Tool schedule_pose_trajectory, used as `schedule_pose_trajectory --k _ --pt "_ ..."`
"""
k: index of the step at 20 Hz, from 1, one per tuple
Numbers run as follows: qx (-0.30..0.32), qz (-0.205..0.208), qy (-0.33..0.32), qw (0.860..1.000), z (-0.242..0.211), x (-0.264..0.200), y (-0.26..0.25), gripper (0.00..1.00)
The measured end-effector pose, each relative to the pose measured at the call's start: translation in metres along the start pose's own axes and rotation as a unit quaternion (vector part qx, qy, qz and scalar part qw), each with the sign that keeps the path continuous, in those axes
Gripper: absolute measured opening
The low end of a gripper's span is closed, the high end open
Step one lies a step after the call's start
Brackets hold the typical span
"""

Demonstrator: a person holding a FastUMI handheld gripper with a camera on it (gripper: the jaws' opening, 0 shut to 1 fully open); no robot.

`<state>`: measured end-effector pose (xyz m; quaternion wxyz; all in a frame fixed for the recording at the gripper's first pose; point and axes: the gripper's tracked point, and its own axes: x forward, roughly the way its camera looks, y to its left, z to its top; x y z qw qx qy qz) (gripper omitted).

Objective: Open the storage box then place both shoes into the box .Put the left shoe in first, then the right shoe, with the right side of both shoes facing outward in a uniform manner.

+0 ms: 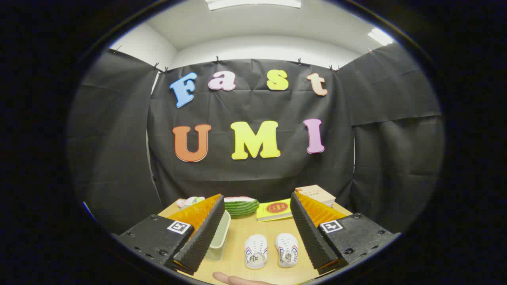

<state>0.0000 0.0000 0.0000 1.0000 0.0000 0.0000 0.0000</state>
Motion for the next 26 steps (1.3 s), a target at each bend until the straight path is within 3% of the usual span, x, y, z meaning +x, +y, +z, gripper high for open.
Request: schedule_pose_trajectory --k 9,17,23,26 --pt "-0.005 0.009 0.018 1.0 -0.025 0.002 0.009 1.0" --pt "0.001 0.001 0.06 0.998 -0.06 0.045 -0.004 1.0" --pt "0.051 0.016 0.123 0.991 -0.111 0.1 -0.019 1.0" --pt "0.112 0.035 0.188 0.975 -0.156 0.131 -0.026 1.0"
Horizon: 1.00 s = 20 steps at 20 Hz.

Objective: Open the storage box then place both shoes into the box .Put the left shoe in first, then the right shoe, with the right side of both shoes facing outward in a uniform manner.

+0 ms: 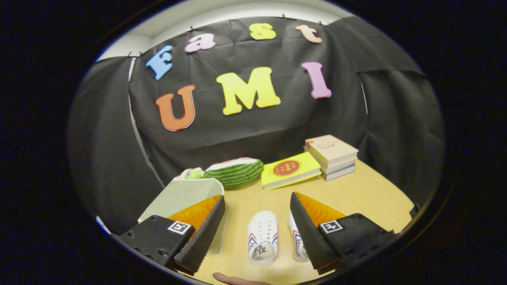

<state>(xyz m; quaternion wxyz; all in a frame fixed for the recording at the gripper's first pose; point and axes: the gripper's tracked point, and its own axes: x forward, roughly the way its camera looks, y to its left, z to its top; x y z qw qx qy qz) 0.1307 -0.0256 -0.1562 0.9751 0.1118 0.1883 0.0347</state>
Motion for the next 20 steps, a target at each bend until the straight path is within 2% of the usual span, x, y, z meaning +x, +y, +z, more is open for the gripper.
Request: schedule_pose_trajectory --k 4,8,10,13,15,17,20 --pt "0.069 0.077 0.084 0.991 -0.035 0.051 0.005 1.0" --pt "0.13 0.159 0.152 0.967 -0.056 0.087 0.026 0.99" --pt "0.17 0.214 0.192 0.943 -0.063 0.101 0.043 0.99" --pt "0.228 0.307 0.268 0.884 -0.074 0.107 0.082 0.98" --pt "0.24 0.335 0.305 0.858 -0.085 0.112 0.097 0.98" --pt "0.241 0.346 0.329 0.845 -0.093 0.122 0.105 0.98" --pt "0.274 0.395 0.352 0.803 -0.094 0.118 0.117 0.98"
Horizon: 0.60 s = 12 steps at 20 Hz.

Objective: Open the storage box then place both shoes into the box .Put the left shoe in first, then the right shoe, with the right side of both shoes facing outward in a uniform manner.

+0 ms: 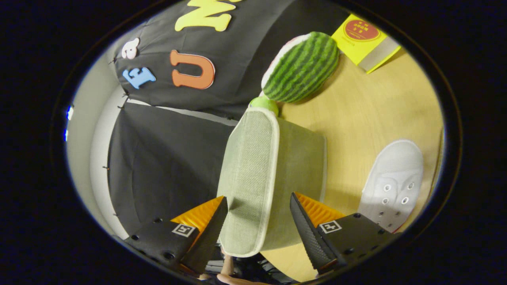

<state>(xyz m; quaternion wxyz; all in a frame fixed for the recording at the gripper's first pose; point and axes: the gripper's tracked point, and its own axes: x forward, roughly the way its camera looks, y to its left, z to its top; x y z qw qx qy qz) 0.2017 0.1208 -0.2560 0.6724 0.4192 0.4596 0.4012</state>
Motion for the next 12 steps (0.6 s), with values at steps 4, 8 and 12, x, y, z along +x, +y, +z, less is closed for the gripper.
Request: schedule_pose_trajectory --k 4,8,12 --pt "0.028 0.036 0.014 0.999 0.003 0.002 -0.001 0.8" --pt "0.014 0.058 0.002 0.998 0.011 -0.007 0.0 0.38" --pt "-0.002 0.068 -0.015 0.998 0.02 -0.02 0.015 0.12"
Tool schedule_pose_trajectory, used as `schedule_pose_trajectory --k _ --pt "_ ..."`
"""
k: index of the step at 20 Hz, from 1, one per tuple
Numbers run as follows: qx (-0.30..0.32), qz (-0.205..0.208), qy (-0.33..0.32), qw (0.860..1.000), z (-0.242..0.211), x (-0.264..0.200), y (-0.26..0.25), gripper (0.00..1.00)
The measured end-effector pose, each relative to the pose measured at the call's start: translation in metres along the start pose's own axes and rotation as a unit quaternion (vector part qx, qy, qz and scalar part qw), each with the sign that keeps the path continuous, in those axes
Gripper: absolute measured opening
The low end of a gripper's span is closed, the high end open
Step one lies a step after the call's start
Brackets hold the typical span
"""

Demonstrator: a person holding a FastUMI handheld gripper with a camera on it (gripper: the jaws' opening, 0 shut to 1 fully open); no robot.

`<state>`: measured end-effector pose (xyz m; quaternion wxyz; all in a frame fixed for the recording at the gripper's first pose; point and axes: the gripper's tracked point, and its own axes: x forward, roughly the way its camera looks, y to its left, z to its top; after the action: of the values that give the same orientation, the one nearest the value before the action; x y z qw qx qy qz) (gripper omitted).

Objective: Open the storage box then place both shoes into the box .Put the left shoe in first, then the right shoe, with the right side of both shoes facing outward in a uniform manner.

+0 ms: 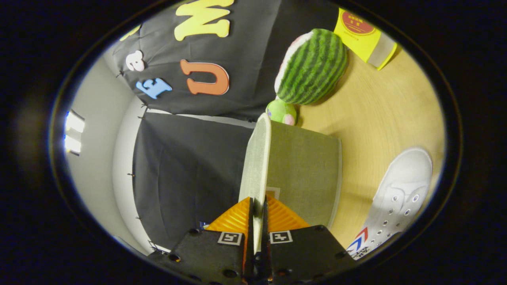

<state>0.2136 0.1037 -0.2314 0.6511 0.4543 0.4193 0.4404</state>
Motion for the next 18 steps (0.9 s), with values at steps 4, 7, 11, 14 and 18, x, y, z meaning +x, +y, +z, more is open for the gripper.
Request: schedule_pose_trajectory --k 4,7,11,14,18 --pt "-0.026 -0.011 -0.01 1.0 -0.001 0.001 0.023 0.05" --pt "-0.036 -0.006 -0.02 0.999 0.0 0.001 0.054 0.05" --pt "-0.063 -0.001 -0.029 0.998 -0.005 0.012 0.093 0.05" --pt "-0.089 -0.009 -0.035 0.995 -0.01 0.027 0.114 0.05" --pt "-0.116 -0.012 -0.038 0.992 -0.027 0.057 0.144 0.06"
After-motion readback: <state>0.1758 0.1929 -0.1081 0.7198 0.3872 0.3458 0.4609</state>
